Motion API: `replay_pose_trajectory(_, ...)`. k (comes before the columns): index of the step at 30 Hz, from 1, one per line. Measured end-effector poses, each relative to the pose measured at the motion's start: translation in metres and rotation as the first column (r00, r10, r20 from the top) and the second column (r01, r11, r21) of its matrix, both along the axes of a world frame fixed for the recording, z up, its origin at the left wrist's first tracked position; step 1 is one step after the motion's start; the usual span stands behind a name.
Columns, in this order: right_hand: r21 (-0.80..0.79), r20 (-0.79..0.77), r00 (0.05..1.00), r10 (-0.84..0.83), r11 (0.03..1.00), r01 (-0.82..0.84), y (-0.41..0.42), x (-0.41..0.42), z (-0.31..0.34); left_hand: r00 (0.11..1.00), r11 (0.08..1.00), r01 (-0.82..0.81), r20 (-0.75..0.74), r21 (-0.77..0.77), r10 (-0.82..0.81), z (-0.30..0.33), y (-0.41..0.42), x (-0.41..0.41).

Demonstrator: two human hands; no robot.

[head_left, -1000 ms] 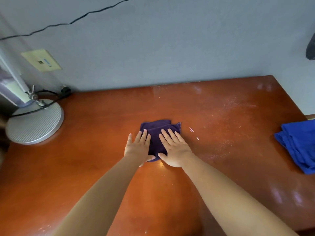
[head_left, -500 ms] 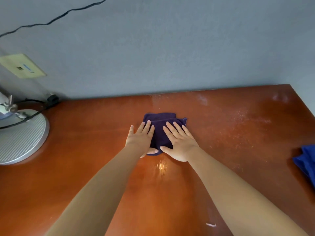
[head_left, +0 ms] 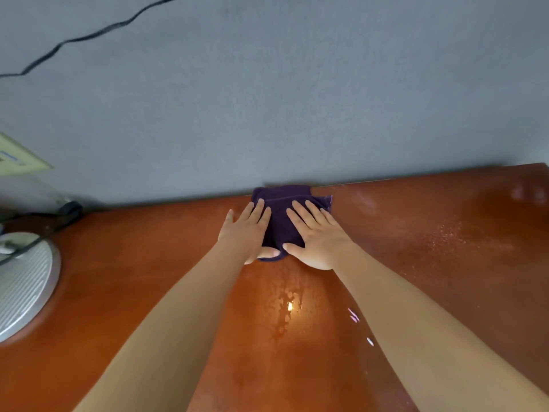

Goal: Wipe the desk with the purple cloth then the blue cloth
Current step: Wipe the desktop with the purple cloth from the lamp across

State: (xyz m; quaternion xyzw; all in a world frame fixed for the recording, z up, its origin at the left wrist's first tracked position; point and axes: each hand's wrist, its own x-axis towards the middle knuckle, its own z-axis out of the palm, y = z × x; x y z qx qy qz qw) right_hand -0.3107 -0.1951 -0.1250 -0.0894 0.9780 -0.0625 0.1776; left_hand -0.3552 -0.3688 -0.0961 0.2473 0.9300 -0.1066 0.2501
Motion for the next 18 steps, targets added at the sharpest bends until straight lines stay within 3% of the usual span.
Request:
replay_pose_trajectory(7, -0.027, 0.032, 0.999, -0.044, 0.999, 0.045, -0.014, 0.024, 0.006, 0.997, 0.998, -0.067, 0.028, 0.009, 0.067, 0.006, 0.003, 0.029)
replay_pose_trajectory(18, -0.028, 0.113, 0.994, -0.008, 1.0, 0.012, -0.034, 0.097, 0.011, 0.998, 0.998, -0.044, 0.051, -0.041, 0.046, 0.006, -0.025, 0.105)
